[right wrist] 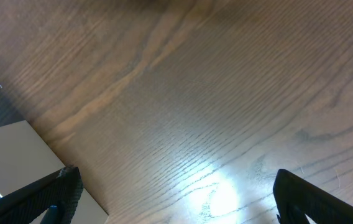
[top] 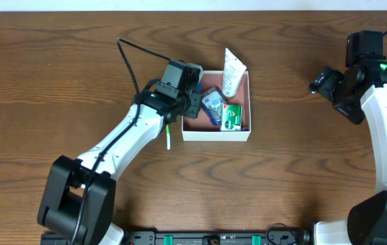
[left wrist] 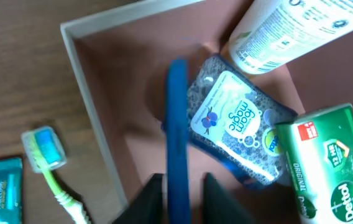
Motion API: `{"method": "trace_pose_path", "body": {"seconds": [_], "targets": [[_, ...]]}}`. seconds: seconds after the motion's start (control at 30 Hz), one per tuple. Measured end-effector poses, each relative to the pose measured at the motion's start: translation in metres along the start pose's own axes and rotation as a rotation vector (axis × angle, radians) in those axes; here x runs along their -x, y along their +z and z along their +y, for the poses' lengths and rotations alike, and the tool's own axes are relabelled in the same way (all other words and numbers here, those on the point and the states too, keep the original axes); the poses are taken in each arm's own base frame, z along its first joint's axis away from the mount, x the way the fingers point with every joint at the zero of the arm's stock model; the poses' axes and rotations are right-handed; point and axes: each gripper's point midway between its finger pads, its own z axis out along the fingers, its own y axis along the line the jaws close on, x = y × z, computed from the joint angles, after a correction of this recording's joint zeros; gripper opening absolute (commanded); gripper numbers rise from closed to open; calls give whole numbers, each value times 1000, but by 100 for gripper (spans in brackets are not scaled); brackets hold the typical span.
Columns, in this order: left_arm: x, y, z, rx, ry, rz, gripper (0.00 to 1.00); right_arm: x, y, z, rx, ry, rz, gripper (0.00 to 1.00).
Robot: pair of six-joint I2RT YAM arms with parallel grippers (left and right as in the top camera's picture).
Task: Pack container
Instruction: 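Carry the razor into the box and release it, then grasp the Colgate toothpaste tube with the left gripper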
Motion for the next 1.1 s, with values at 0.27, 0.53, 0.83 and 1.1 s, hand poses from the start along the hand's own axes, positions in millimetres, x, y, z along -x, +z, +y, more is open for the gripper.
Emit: {"method": "trace_pose_path", "body": {"seconds": [0.27, 0.53, 0.83, 1.1], "targets": [[11, -36, 10, 74, -12, -59, 42, 0, 0, 0, 0, 0, 0, 99], [-14, -64, 87, 331, -110, 29, 46, 0, 0, 0, 1, 0, 0, 99], [-77, -7, 153, 362, -202, 279, 46, 0, 0, 0, 0, 0, 0, 99], [-107, 20, 146, 274, -53, 406, 46, 0, 0, 0, 0, 0, 0, 99]]}}
